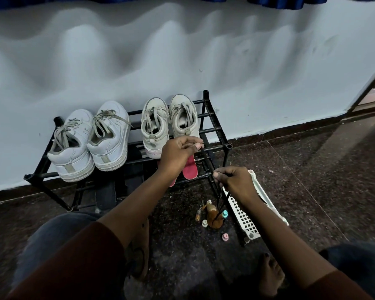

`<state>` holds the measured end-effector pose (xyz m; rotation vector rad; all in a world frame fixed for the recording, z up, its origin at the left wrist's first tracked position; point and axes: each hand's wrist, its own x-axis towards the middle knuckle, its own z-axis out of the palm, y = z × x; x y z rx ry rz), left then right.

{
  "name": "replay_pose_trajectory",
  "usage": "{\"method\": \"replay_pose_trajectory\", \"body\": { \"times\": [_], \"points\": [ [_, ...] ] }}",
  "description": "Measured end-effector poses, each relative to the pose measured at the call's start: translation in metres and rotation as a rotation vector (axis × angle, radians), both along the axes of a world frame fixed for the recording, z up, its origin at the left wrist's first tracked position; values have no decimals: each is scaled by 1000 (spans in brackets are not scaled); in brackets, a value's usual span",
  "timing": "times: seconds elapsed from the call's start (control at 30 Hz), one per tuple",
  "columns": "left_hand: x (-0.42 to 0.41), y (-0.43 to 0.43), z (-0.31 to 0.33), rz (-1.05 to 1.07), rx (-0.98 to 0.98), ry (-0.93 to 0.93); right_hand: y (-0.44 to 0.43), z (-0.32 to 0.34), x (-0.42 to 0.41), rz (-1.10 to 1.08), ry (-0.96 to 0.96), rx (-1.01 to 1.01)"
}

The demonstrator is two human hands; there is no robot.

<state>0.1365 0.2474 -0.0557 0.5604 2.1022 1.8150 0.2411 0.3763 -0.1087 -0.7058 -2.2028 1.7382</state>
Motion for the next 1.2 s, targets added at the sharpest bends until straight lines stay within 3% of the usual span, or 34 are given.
{"method": "replay_pose_trajectory", "body": {
  "times": [0.2, 0.37, 0.53, 0.77, 1.2],
  "points": [
    [6, 7, 1, 17, 169, -261, 0, 6, 0, -106, -13, 1],
    [10, 11, 1, -16, 140, -223, -2, 36, -2, -214, 143, -43],
    [12, 15, -2, -65, 155, -203, -10, 53, -2, -156, 290, -148],
    [16, 17, 0, -143, 186, -289, -16, 53, -5, -152, 384, -551],
    [17, 14, -3, -271, 228, -226, -3, 51, -5, 14, 269, -825]
  ]
}}
